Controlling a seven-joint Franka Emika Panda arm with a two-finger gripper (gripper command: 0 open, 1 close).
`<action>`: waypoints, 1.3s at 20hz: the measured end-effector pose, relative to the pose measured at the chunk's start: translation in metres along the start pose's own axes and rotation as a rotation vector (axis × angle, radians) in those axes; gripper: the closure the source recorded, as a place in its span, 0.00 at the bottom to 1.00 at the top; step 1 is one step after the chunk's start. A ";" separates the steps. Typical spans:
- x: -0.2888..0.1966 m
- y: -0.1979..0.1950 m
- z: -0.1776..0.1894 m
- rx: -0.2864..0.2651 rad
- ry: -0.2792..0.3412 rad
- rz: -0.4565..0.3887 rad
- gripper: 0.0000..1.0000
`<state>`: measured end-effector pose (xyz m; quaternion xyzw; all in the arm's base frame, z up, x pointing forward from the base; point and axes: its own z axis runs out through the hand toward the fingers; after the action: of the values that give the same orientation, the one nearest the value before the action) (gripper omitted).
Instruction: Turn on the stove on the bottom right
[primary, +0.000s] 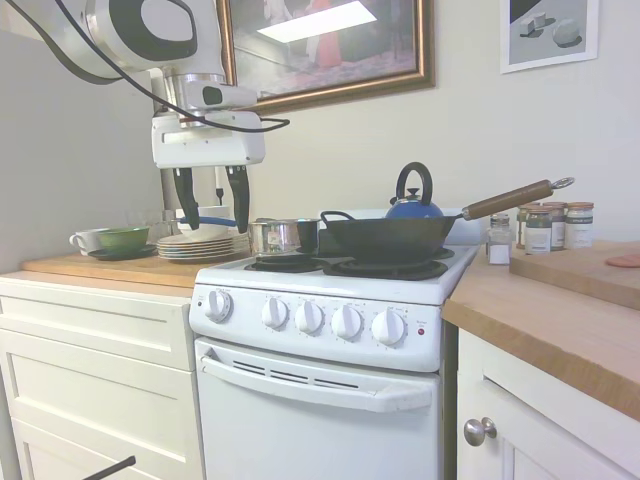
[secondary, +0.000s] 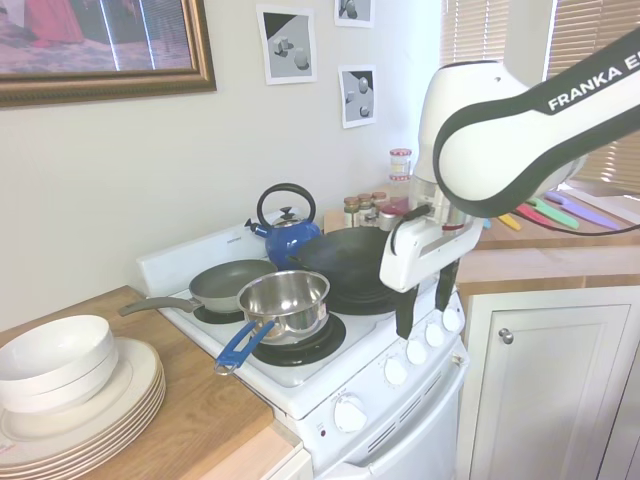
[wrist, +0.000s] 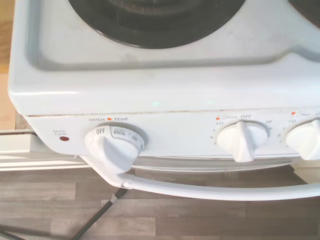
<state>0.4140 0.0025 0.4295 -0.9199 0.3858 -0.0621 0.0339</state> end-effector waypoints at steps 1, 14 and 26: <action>0.000 0.000 0.000 -0.001 -0.001 0.000 0.00; 0.055 0.040 0.048 -0.035 -0.028 0.032 0.00; 0.132 0.073 0.085 -0.084 -0.050 -0.003 1.00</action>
<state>0.4666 -0.1415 0.3489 -0.9224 0.3855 -0.0231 0.0047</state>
